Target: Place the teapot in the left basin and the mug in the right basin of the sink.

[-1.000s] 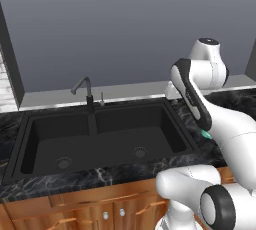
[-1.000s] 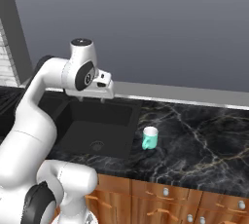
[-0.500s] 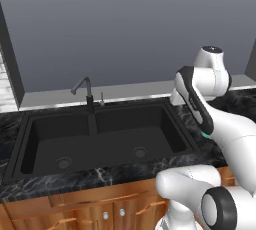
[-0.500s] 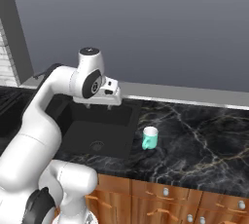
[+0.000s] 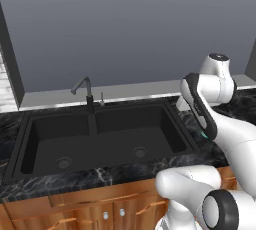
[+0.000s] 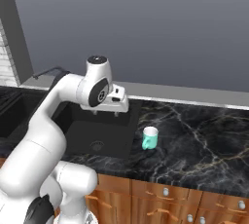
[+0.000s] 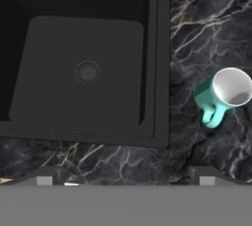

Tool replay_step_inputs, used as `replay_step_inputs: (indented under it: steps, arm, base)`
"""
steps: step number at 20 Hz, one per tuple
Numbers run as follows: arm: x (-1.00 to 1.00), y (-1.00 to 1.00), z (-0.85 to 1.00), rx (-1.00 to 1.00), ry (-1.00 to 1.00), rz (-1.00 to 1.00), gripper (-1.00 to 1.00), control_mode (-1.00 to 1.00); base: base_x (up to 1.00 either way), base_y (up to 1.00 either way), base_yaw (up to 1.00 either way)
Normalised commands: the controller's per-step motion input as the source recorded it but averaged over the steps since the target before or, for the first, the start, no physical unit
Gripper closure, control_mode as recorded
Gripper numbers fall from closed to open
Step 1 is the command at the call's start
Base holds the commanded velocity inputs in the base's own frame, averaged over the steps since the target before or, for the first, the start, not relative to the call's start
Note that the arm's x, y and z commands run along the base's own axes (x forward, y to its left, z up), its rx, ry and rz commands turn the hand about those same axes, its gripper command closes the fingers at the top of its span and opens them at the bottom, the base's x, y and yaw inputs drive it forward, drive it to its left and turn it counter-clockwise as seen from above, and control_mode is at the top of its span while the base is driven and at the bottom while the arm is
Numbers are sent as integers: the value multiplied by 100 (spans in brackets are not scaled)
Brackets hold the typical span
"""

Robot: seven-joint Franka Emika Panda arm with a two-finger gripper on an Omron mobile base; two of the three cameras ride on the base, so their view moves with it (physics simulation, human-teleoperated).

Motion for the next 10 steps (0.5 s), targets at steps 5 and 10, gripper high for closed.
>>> replay_step_inputs:
  steps: [5,10]
  arm:
    - [-10,-23,-13,0,0,-6,-100,-100]
    - [-5,-22,-16,0,0,-12,-100,-100]
  base:
    - [0,0,0]
    - [0,0,0]
